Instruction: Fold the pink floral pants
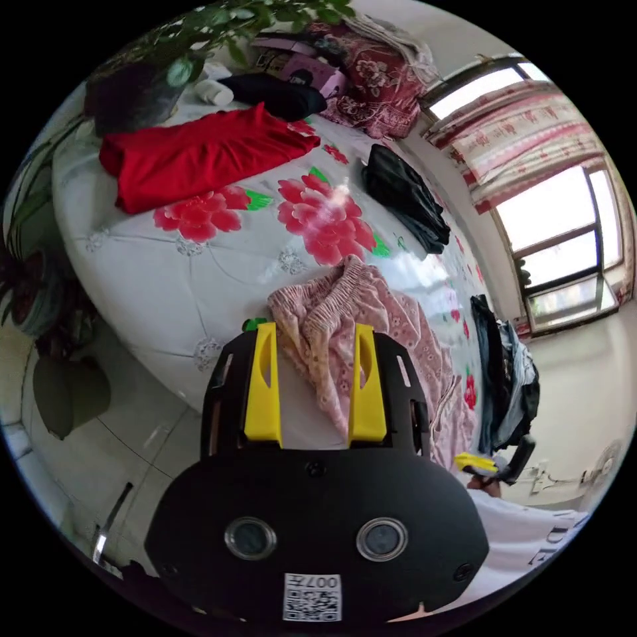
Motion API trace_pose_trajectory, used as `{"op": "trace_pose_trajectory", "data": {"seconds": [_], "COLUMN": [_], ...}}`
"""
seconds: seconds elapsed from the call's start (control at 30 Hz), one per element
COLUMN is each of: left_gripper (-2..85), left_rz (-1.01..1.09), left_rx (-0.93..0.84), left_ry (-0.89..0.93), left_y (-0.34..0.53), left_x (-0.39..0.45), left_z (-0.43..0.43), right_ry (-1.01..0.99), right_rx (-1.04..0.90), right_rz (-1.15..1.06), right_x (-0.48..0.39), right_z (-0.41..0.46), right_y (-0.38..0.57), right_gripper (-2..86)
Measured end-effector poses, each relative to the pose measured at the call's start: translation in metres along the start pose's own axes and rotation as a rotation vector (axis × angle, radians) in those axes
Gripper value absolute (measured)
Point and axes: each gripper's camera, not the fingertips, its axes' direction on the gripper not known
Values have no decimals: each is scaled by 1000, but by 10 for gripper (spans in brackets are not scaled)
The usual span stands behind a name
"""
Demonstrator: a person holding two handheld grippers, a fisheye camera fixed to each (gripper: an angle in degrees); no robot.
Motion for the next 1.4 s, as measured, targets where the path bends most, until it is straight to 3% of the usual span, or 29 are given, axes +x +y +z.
{"op": "trace_pose_trajectory", "data": {"seconds": [0.13, 0.3, 0.43, 0.5, 0.57, 0.63, 0.8, 0.93, 1.03, 1.13, 1.27, 1.33, 1.4], "left_gripper": [104, 61, 45, 41, 39, 38, 35, 34, 34, 33, 34, 39, 56], "left_rz": [-41, -80, -104, -108, -117, -130, -105, -19, 95, 321, 743, 930, 1128], "left_rx": [14, 20, 62, 83, 94, 102, 135, 169, 183, 166, 105, 12, -194], "left_ry": [35, 99, 148, 156, 167, 180, 201, 206, 246, 295, 394, 477, 605], "left_y": [-16, -28, -28, -26, -24, -22, -13, -7, -1, 11, 56, 89, 144], "left_x": [-17, -37, -43, -44, -44, -46, -33, 0, 46, 122, 269, 334, 404], "left_z": [6, 6, -5, -12, -17, -21, -34, -43, -50, -57, -46, -27, 18], "right_ry": [123, 203, 263, 300, 353, 315, 285, 212, 114, 90, 105, 132, 165], "right_rx": [-31, 150, 39, -123, -81, -116, 131, -19, -136, 48, 292, 392, 490], "right_rz": [-28, 38, -67, -82, -114, -92, -203, -191, -112, -101, 81, 184, 336], "right_x": [-11, -9, -19, -11, -11, -6, -45, -33, -11, -12, 14, 28, 50], "right_z": [0, -24, 16, 57, 56, 50, -13, 23, 46, -1, -72, -95, -115], "right_y": [6, 18, -9, -23, -21, -21, 4, 4, 8, 31, 92, 129, 183], "right_gripper": [5, 12, 11, 8, 5, 2, 3, 15, 30, 44, 55, 59, 63]}}
